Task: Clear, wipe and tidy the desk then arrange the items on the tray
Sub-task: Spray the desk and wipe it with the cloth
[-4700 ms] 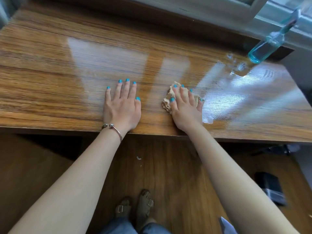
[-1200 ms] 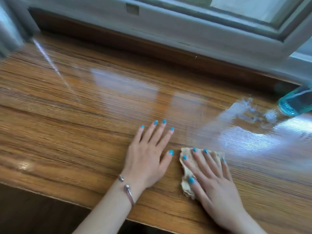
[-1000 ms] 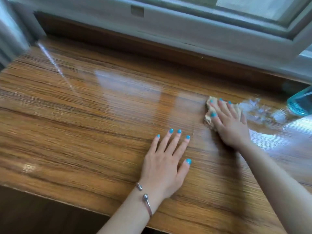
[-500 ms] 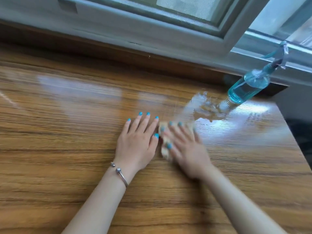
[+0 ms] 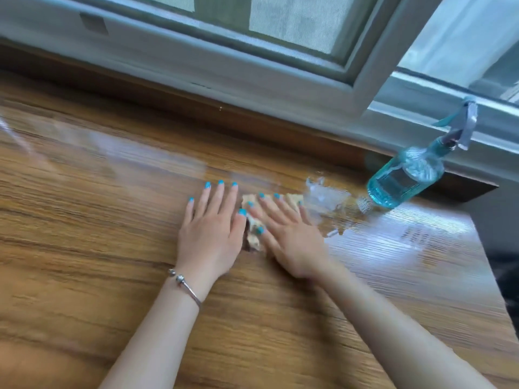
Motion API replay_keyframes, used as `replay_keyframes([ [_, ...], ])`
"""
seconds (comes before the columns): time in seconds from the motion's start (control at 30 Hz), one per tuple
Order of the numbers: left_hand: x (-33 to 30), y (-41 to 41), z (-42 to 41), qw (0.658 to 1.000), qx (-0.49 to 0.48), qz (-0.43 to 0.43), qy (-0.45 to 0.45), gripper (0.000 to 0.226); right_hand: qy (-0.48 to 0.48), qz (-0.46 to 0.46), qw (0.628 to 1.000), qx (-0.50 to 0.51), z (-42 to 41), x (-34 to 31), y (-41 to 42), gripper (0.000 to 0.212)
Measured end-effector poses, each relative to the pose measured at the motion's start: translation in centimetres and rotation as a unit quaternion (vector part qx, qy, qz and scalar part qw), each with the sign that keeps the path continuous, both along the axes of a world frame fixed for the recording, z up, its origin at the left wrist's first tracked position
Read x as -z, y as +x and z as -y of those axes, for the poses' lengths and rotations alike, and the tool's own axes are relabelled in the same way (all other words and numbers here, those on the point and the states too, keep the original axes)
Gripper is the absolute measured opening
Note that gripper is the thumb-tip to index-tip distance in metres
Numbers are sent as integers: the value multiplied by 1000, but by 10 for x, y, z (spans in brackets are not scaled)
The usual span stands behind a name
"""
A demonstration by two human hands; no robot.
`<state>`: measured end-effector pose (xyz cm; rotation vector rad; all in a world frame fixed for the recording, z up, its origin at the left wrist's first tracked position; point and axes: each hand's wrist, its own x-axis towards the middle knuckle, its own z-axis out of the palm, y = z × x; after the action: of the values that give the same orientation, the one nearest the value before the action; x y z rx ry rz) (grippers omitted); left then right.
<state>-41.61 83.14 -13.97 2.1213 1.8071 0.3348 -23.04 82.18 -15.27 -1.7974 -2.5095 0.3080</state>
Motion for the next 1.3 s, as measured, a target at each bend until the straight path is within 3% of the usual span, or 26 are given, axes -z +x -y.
replay_keyframes([
  [0.1, -5, -4, 9, 999, -31, -6, 4, 58, -30, 24, 993, 115, -92, -11, 14, 50],
  [0.17, -7, -5, 17, 999, -44, -10, -5, 57, -22, 20, 990, 141, -83, -7, 8, 51],
  [0.33, -14, 21, 19, 999, -25, 1, 26, 57, 38, -8, 999, -10, 68, 8, 14, 52],
  [0.4, -17, 33, 14, 999, 0, 3, 50, 55, 5, -9, 999, -42, 51, 3, 34, 50],
  [0.57, -18, 46, 19, 996, 7, 20, 92, 55, -16, 14, 987, 161, -62, -8, 64, 55],
  [0.67, -13, 48, 31, 994, -2, 20, 103, 52, 19, -1, 976, 215, -50, 1, 60, 58],
  [0.87, -14, 60, 28, 994, 11, 47, 94, 51, -17, -5, 991, 129, -11, 6, 86, 58],
  [1.07, -22, 61, 16, 992, 10, 59, 112, 49, -25, 6, 981, 193, -75, -5, 87, 54],
  [1.3, -7, 66, 17, 1000, 23, 2, -17, 54, -14, 12, 991, 132, -5, 6, 91, 54],
])
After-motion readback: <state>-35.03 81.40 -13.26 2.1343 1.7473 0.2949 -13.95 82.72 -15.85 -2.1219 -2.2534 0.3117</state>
